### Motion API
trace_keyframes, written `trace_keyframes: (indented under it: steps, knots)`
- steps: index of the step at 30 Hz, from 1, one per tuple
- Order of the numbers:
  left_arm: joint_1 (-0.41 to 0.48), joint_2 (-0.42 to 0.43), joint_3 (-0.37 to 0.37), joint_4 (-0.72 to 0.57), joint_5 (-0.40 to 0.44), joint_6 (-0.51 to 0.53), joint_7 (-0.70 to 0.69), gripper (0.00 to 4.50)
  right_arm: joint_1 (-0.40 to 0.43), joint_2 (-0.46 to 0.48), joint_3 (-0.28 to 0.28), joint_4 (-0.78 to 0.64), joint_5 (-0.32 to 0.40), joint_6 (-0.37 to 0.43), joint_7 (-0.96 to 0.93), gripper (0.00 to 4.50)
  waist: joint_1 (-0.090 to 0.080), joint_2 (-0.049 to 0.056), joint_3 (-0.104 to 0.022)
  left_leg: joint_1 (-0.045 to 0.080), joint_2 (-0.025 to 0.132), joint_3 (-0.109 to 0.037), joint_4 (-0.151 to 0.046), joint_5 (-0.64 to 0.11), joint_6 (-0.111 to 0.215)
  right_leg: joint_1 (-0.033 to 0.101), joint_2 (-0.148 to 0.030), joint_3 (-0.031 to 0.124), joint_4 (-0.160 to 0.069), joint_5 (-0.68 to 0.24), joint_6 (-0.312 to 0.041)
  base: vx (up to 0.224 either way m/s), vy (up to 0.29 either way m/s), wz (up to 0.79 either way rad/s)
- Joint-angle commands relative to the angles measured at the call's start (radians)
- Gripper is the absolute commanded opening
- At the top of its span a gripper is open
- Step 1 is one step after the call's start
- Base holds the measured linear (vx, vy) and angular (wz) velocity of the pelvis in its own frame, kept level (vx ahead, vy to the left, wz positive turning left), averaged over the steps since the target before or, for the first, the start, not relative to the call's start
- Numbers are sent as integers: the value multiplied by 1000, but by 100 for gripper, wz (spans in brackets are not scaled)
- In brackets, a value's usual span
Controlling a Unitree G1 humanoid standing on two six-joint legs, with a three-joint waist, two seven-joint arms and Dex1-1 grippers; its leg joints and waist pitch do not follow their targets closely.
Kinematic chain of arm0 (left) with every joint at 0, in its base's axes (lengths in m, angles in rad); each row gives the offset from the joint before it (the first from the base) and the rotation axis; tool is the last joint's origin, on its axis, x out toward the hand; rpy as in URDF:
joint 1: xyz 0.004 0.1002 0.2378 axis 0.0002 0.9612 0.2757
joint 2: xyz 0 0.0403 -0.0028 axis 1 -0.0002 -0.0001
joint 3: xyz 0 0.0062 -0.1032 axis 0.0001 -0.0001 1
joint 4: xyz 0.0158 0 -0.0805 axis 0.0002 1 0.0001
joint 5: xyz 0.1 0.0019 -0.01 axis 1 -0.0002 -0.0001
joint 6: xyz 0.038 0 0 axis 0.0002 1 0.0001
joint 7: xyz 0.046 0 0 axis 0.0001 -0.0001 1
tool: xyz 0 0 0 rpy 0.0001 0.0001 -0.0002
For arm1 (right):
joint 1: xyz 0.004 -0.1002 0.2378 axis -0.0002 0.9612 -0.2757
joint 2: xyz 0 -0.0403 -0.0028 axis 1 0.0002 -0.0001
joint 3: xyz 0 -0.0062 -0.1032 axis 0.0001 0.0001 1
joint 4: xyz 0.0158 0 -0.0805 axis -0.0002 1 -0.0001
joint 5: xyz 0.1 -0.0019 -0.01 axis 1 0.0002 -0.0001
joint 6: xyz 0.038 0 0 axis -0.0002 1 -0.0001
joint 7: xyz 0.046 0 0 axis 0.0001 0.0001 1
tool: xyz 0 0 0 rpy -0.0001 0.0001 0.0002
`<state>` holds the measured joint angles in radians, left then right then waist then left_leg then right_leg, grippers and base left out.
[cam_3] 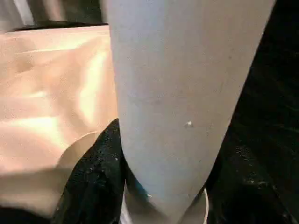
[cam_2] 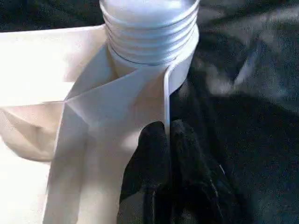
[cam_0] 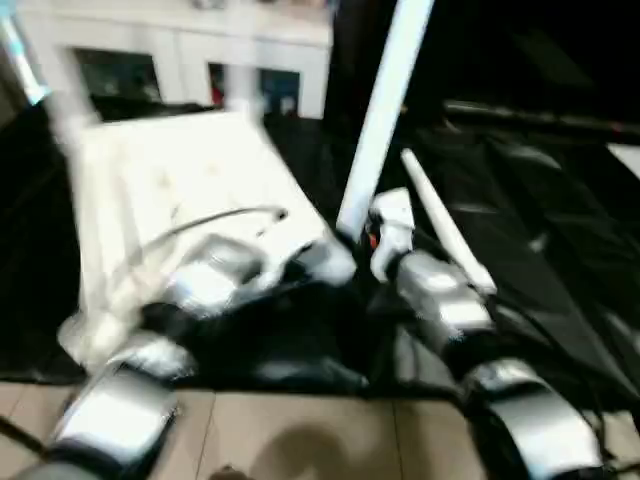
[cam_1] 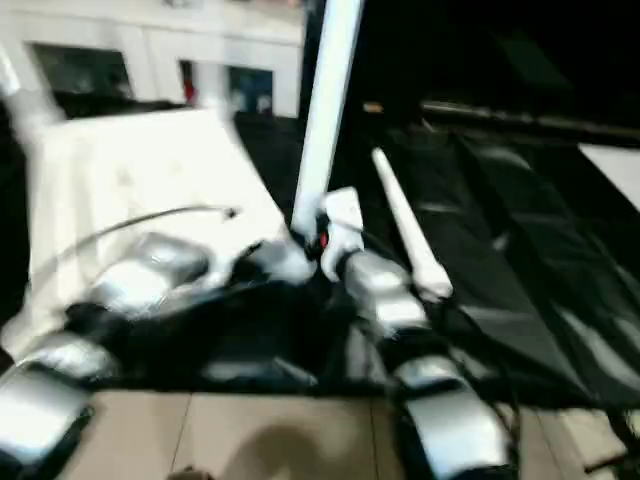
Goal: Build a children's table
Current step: Insert table leg to table base
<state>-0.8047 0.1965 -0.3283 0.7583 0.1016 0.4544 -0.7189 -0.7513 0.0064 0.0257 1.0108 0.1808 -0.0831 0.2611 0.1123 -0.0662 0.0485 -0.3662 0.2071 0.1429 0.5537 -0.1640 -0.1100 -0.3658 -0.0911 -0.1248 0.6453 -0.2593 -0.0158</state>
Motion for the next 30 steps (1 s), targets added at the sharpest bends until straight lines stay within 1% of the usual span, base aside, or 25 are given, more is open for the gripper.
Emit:
trace_keyframes:
  steps: [1,2,3,6,7,8,10,11,12,13,15,16,17,19,20,21,23,25,27,29,30]
  knots:
    - [-47,-17,45,23,7,16,116,0,65,29,-7,153,-8,99,-91,188,2,23,-36,6,30,-9,-73,-374,-43,16,-84,68,-136,-447,-100,0,0,0]
    - [-47,-17,45,23,7,16,116,0,65,29,-7,153,-8,99,-91,188,4,21,-34,14,32,-9,-72,-399,-41,9,-86,69,-142,-475,-89,0,0,0]
    - [-47,-41,53,25,6,29,149,0,59,46,-6,161,-9,101,-120,188,3,20,-32,20,32,-8,-71,-422,-37,2,-88,72,-146,-499,-85,0,0,0]
    - [-40,-75,56,25,12,53,189,0,46,73,-5,178,-27,100,-157,188,2,23,-31,16,33,-12,-77,-446,-38,7,-87,67,-150,-515,-71,0,0,0]
    - [-37,-82,57,26,15,61,197,0,38,81,-11,186,-33,100,-166,188,-1,22,-31,15,33,-13,-81,-455,-40,10,-86,65,-152,-505,-64,0,0,0]
    - [-37,-82,57,26,15,61,197,0,38,81,-11,186,-33,100,-166,188,-1,24,-32,14,34,-14,-83,-454,-40,11,-86,65,-152,-496,-64,0,0,0]
    - [-38,-84,58,36,17,66,208,0,30,88,-18,198,-40,98,-179,188,-3,27,-32,14,36,-15,-88,-461,-41,12,-83,65,-151,-458,-67,0,0,0]
    - [-39,-83,58,39,18,67,210,0,27,90,-20,201,-41,97,-182,188,-5,27,-34,15,36,-14,-89,-465,-42,13,-82,64,-150,-432,-72,0,0,0]
    - [-41,-82,59,45,17,65,212,0,25,90,-21,204,-42,98,-184,188,-6,28,-32,12,36,-14,-93,-465,-43,15,-80,63,-149,-409,-75,0,0,0]
    - [-46,-77,61,57,18,62,212,0,20,91,-23,211,-44,100,-186,188,-5,27,-34,15,35,-12,-93,-462,-42,13,-81,66,-148,-394,-77,0,0,0]
    - [-47,-75,61,61,18,61,211,0,19,91,-23,213,-45,101,-186,188,-5,28,-33,20,35,-9,-92,-474,-42,8,-81,69,-151,-393,-79,0,0,0]
    - [-50,-72,61,66,17,57,206,0,16,90,-23,215,-46,105,-185,188,-5,28,-32,26,36,-9,-92,-501,-44,5,-83,68,-156,-410,-79,0,0,0]
    - [-50,-70,62,66,17,56,204,0,15,90,-24,217,-45,108,-183,188,-7,27,-32,24,36,-11,-93,-511,-45,8,-84,67,-156,-420,-75,0,0,0]
    - [-50,-67,64,65,17,56,194,0,6,90,-22,222,-54,118,-178,188,-6,28,-35,20,38,-11,-97,-493,-44,12,-83,68,-152,-385,-76,0,0,0]
    - [-51,-67,66,65,16,55,191,0,2,90,-23,226,-59,120,-179,188,-5,26,-35,18,37,-8,-97,-476,-44,12,-82,70,-151,-361,-79,0,0,0]
    - [-52,-66,66,66,16,54,190,0,-1,91,-25,227,-60,121,-179,188,-5,24,-33,22,37,-5,-96,-476,-41,8,-82,72,-151,-360,-83,0,0,0]
    - [-52,-65,66,69,16,52,185,0,-10,91,-29,232,-65,125,-179,188,-3,23,-33,27,36,-3,-93,-480,-35,4,-85,75,-155,-390,-82,0,0,0]
    - [-52,-65,66,69,16,51,181,0,-14,91,-31,236,-70,127,-177,188,-3,23,-32,26,37,-2,-93,-476,-34,3,-86,77,-157,-407,-77,0,0,0]
    - [-53,-65,65,70,15,49,176,0,-21,89,-30,242,-77,131,-180,188,-4,21,-31,28,36,-1,-94,-486,-33,2,-86,77,-159,-430,-71,0,0,0]
    - [-54,-64,65,72,14,47,172,0,-28,88,-30,246,-78,132,-173,188,-4,22,-29,33,35,-1,-93,-503,-32,-3,-87,78,-164,-462,-63,0,0,0]
    - [-54,-64,64,72,14,46,172,0,-28,88,-31,246,-77,132,-170,188,-5,22,-28,37,35,-2,-93,-526,-33,-7,-87,77,-168,-489,-57,0,0,0]
